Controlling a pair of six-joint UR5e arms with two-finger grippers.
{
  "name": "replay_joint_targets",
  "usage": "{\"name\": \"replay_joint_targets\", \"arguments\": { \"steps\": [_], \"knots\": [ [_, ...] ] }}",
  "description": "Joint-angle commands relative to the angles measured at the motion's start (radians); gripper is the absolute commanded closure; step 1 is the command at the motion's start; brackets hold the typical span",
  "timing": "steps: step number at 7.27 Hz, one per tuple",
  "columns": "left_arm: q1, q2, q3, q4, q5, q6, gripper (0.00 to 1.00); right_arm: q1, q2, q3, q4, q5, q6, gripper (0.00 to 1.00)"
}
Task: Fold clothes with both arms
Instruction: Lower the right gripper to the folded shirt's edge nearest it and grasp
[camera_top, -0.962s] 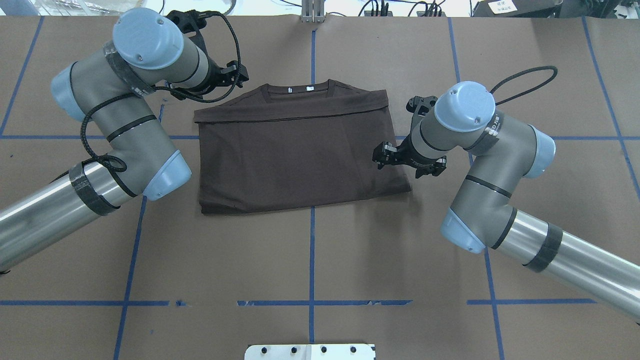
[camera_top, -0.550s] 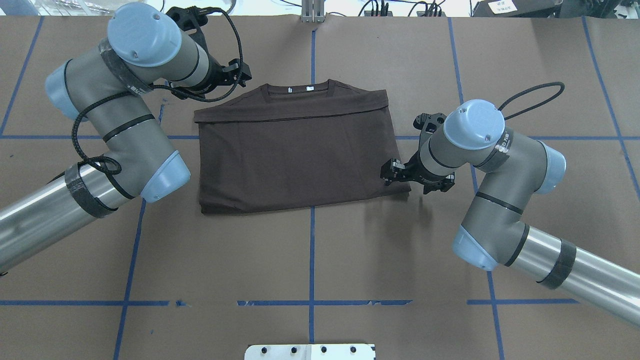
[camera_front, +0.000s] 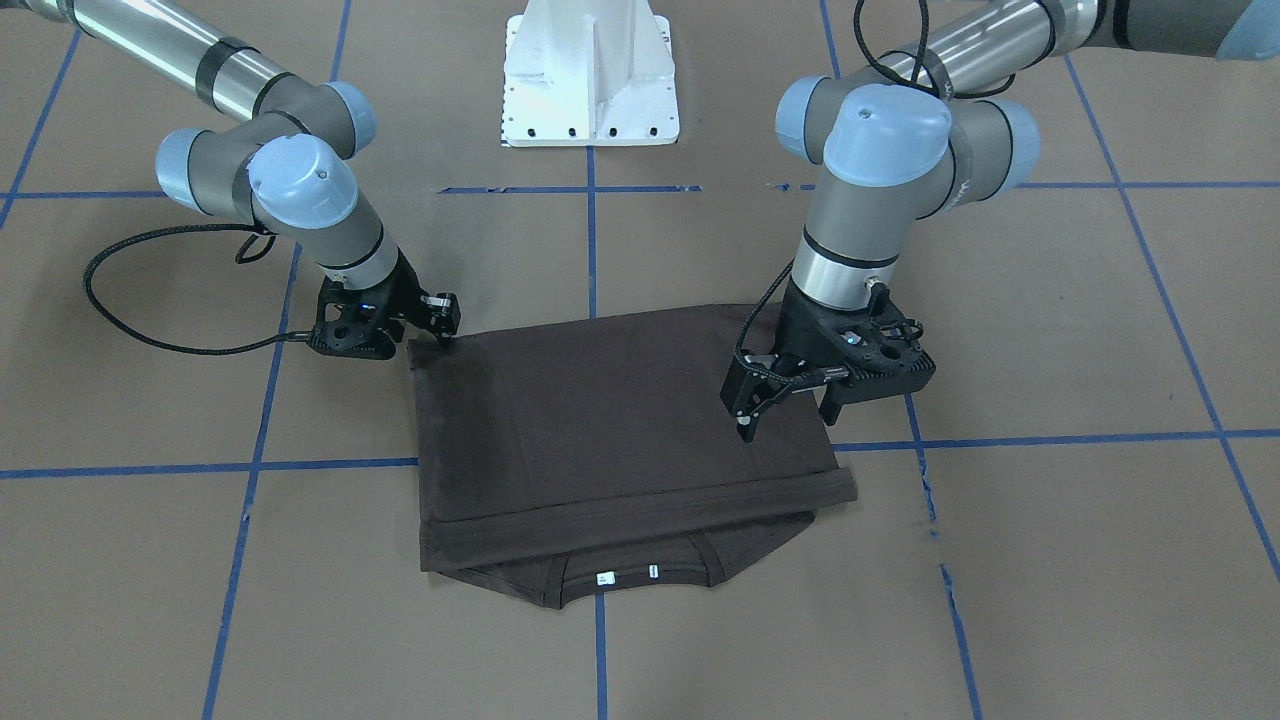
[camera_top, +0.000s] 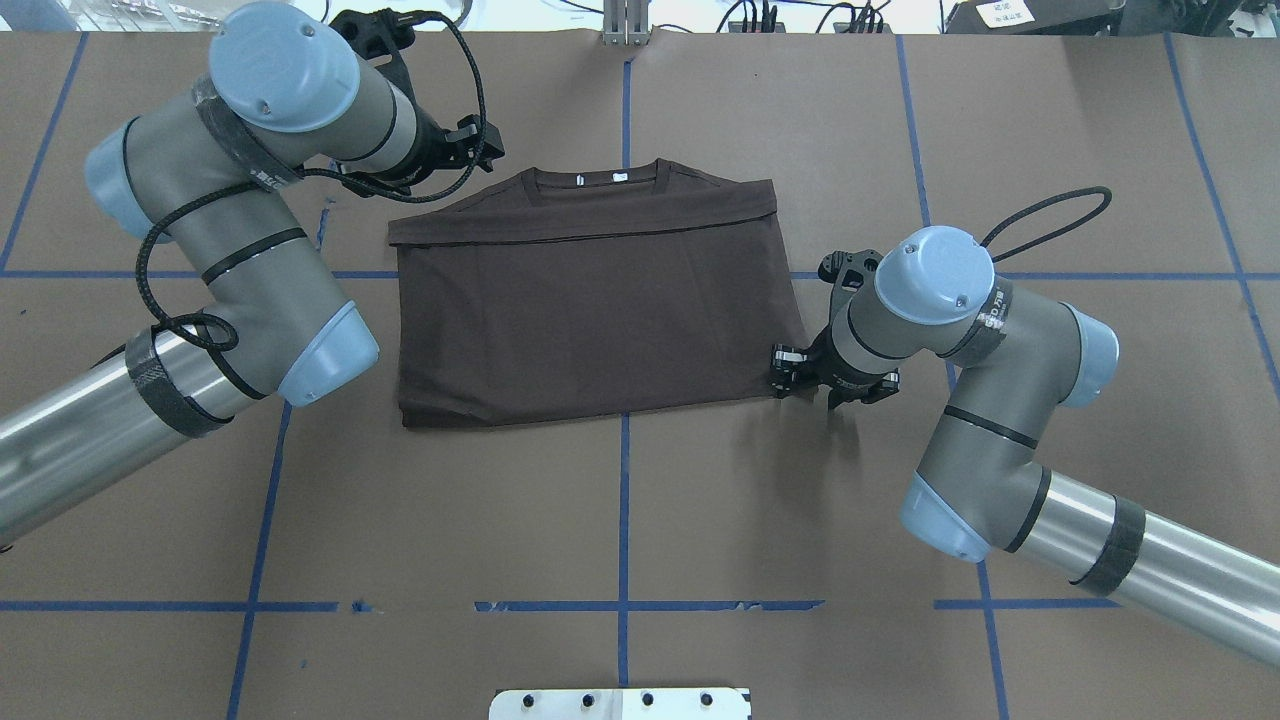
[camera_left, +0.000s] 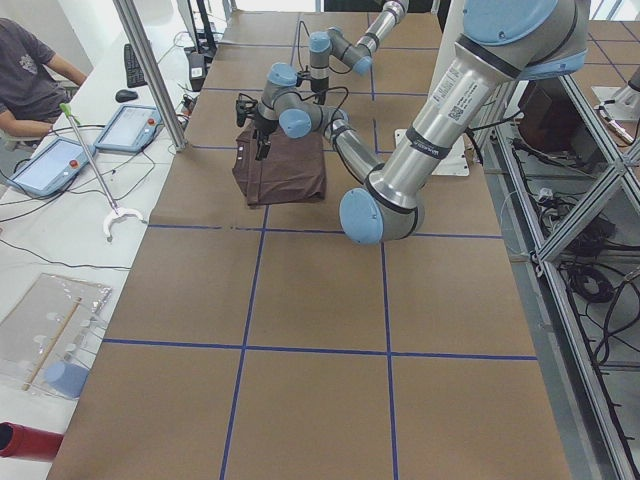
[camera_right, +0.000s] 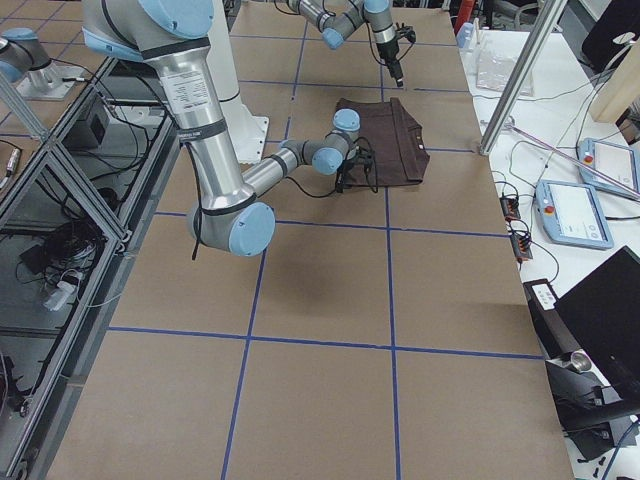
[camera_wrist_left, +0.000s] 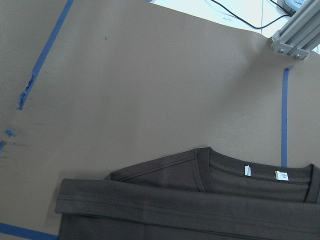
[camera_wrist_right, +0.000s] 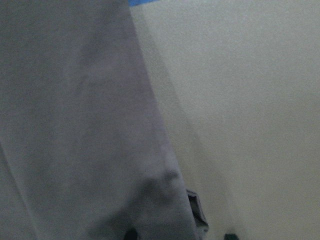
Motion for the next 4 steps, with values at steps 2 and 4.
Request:
{"name": "replay_joint_targets", "arguments": {
  "steps": [2,4],
  "knots": [
    [0.001,-0.002,-0.003,-0.002,-0.002,0.0,0.0,0.006,0.002,0.004,0.0,0.011,-0.006,1.0],
    [0.0,-0.002,-0.009,0.0,-0.002,0.0,0.0,0.017,0.002,0.01,0.0,0.025,-0.008,1.0]
  ]
}}
